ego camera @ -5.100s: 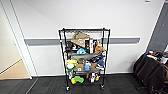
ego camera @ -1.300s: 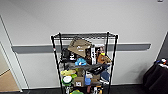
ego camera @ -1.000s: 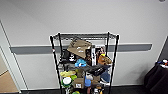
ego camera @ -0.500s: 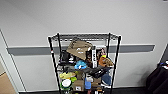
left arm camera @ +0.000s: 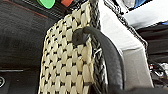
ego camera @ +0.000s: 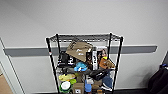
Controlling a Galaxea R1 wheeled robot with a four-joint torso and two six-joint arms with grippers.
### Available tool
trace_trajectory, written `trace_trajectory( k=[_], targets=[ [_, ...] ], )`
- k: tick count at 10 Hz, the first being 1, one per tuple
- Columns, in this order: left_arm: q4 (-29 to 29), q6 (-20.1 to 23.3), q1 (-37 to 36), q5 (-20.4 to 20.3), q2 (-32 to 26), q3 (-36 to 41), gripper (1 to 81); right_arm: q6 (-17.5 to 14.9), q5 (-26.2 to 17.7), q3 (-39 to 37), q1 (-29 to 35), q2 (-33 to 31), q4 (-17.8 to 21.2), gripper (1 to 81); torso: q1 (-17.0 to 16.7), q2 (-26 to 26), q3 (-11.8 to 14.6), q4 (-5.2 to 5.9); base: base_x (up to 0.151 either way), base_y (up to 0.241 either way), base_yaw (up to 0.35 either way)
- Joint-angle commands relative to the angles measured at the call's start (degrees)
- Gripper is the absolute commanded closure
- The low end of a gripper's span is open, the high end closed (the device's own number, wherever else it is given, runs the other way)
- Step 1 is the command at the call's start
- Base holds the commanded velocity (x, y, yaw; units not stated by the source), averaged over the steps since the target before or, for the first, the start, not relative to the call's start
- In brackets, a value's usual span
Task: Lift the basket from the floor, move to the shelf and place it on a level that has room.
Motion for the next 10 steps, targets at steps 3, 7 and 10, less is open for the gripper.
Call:
trace_trajectory(
  k=[3,7,10],
  targets=[
    [2.16,0.84,-6.09,-0.03,0.46,5.09,81.1,0.69,-1.38,3.57,5.77,0.38,-0.09,81.1,0.0,0.0,0.0,0.0,0.101,0.0,0.0],
    [2.16,0.84,-6.09,-0.03,0.37,5.09,81.1,0.69,-1.38,3.66,5.85,0.47,-0.09,81.1,0.0,0.0,0.0,0.0,0.101,0.0,0.0],
    [2.16,0.84,-6.0,-0.03,0.28,5.09,81.1,0.77,-1.38,3.57,5.86,0.56,-0.09,81.1,0.0,0.0,0.0,0.0,0.101,0.0,0.0]
  ],
)
